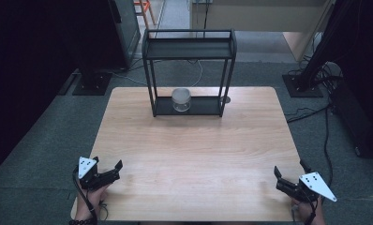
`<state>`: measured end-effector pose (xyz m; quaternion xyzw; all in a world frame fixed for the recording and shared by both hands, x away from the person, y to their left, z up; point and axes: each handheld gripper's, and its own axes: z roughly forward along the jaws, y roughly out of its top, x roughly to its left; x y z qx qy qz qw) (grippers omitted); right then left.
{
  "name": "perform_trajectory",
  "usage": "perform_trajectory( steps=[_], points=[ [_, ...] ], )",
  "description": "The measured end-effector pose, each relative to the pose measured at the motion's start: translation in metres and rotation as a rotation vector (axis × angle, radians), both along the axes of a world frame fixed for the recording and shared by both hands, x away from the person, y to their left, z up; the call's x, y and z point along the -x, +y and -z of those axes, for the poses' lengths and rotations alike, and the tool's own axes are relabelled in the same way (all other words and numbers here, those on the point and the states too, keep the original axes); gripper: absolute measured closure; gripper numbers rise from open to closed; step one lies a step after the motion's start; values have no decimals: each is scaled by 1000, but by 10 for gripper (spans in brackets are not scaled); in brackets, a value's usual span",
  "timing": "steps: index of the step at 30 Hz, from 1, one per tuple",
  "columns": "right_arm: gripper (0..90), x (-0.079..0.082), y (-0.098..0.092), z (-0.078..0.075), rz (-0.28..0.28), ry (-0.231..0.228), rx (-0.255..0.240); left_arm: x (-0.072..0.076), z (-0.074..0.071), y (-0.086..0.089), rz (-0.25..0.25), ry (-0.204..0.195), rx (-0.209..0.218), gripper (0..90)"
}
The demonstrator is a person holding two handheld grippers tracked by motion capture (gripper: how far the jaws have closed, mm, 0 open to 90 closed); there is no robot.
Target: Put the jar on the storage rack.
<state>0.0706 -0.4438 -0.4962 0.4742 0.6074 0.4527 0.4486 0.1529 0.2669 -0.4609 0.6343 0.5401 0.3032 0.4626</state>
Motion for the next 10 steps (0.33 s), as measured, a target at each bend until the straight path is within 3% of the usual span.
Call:
perform_trajectory(
  steps=[4, 7, 10],
  points=[
    [47, 0, 0, 0, 1, 0, 1, 4, 0, 6, -14, 1, 8, 2],
    [47, 0, 0, 0, -1, 2, 1, 3, 2, 11, -21, 1, 48, 2],
    [47, 0, 0, 0, 1, 1, 1, 4, 3, 11, -19, -3, 46, 6]
  ],
)
